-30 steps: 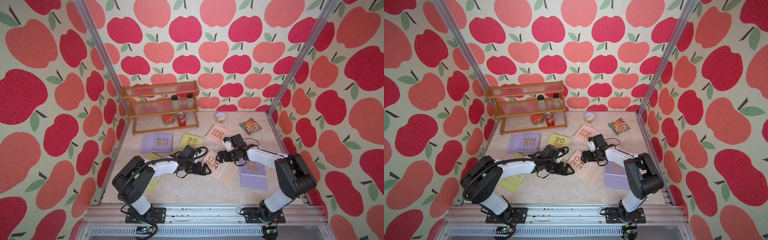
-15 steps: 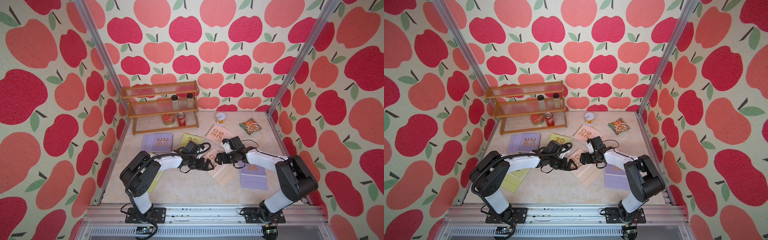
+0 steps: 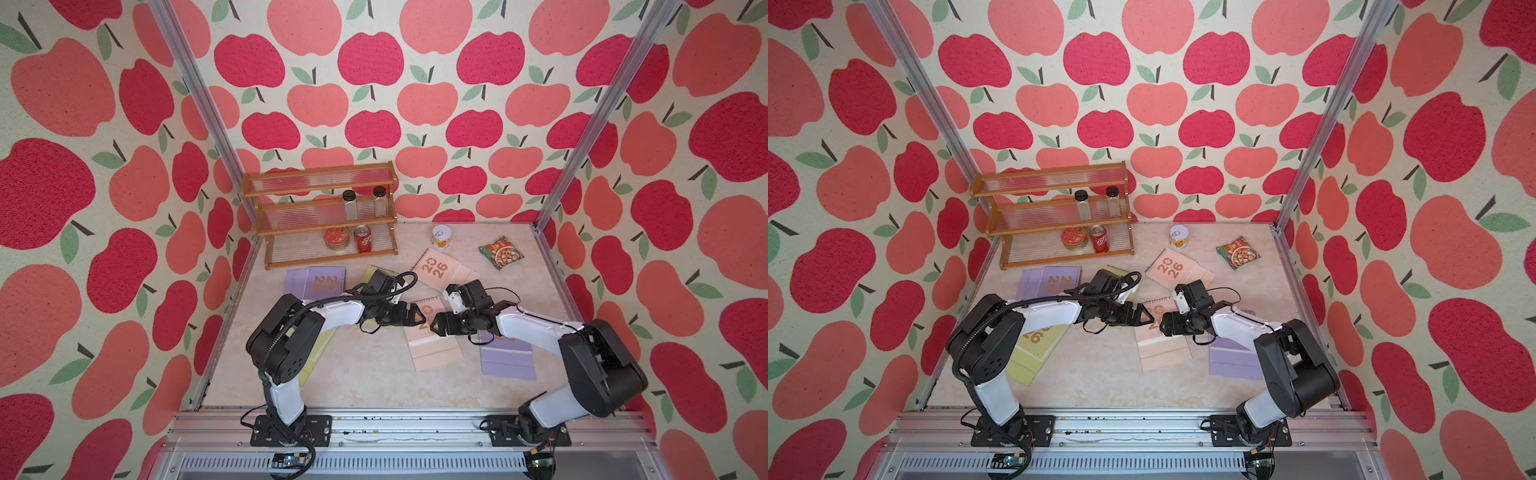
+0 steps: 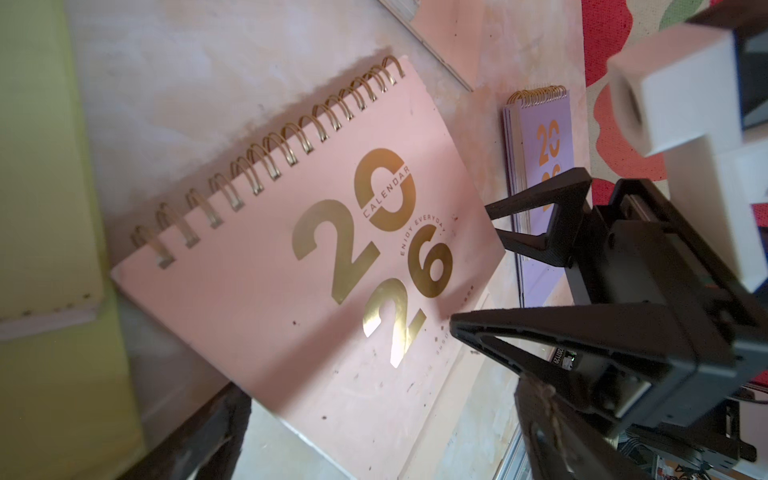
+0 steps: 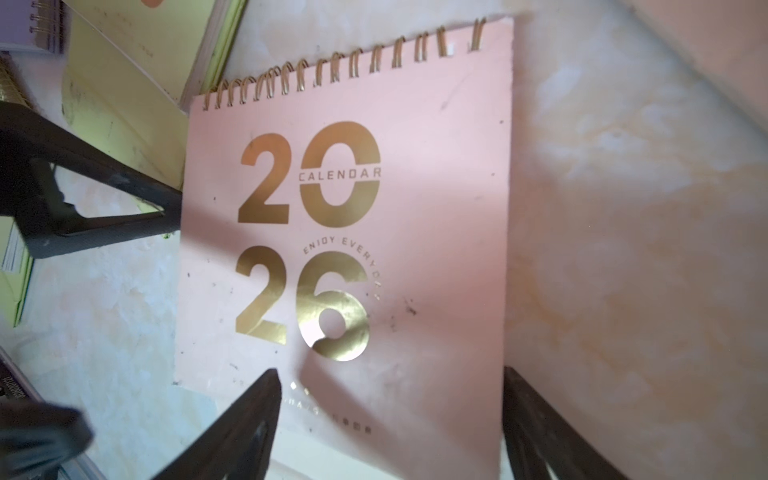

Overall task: Stack the calendars
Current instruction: Pick up the calendar at the center of the board.

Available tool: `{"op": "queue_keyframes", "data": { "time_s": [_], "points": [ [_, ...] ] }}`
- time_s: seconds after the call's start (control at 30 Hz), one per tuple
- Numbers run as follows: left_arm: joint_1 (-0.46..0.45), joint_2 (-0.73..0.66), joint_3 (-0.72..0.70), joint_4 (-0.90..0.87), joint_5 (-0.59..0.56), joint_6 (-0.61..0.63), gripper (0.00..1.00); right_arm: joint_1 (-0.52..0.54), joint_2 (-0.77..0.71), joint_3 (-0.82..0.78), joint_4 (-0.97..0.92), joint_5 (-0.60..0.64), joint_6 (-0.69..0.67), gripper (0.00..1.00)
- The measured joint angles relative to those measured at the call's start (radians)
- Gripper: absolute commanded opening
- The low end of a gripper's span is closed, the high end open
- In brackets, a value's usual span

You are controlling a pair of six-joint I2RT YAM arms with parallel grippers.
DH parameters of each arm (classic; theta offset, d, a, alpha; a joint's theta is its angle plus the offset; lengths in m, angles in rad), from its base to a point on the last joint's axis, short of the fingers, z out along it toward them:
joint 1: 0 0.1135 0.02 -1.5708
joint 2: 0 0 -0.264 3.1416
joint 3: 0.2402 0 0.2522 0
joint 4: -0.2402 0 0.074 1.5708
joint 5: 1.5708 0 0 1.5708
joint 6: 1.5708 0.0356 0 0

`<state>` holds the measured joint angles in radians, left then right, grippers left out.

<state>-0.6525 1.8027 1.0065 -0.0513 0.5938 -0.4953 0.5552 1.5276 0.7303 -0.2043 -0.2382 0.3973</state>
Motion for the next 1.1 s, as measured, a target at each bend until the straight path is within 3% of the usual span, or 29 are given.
{"op": "queue_keyframes", "data": {
  "time_s": [0.43,0.77,1.1],
  "points": [
    [0.0,0.038,0.045,-0.036,-0.018,0.027,0.94,-0.008,0.013,0.005,0.002,-0.008,0.029,0.79],
    [-0.003,0.06,0.077,-0.051,-0.037,0.045,0.94,-0.028,-0.001,-0.019,0.029,-0.027,0.048,0.63],
    [0.003,0.091,0.076,0.011,-0.035,0.046,0.94,-0.033,-0.11,-0.125,0.037,-0.177,0.122,0.61]
  ]
}}
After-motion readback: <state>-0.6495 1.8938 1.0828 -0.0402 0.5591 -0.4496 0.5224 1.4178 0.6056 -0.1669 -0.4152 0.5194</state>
